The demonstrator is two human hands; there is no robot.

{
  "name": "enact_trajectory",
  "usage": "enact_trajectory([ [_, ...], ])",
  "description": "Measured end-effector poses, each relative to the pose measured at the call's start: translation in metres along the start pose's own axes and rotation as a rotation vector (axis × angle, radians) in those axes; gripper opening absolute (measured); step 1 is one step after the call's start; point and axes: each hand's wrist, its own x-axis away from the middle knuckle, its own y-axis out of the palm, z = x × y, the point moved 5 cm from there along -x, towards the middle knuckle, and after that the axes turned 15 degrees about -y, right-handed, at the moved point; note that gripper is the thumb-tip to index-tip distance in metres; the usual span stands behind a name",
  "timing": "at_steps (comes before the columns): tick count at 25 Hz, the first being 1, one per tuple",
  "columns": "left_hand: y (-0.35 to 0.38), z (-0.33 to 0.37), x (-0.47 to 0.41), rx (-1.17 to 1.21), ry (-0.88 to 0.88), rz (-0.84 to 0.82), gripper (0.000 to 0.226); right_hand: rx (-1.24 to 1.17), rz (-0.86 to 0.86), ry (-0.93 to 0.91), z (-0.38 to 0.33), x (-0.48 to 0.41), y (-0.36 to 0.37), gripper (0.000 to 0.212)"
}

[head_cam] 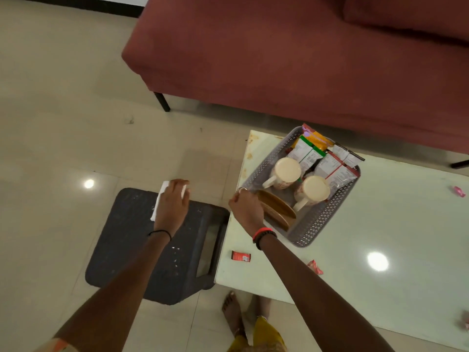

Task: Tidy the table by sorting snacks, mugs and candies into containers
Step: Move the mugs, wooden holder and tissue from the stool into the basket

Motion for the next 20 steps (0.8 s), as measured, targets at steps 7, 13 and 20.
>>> enact_trajectory([
  [7,-0.001,-0.098,-0.01,-0.028,-0.518,-0.091,0.034,-0.237,-0.154,-0.022,-0.032,-0.046,0.084,0.02],
  [13,0.011,-0.116,-0.007,-0.109,-0.641,-0.095,0.049,-0.216,-0.276,-0.066,-0.05,-0.071,0.131,0.059],
  [20,0.017,-0.121,-0.018,0.113,-0.652,-0.218,0.031,-0.135,-0.31,-0.111,-0.057,-0.076,0.165,0.06],
])
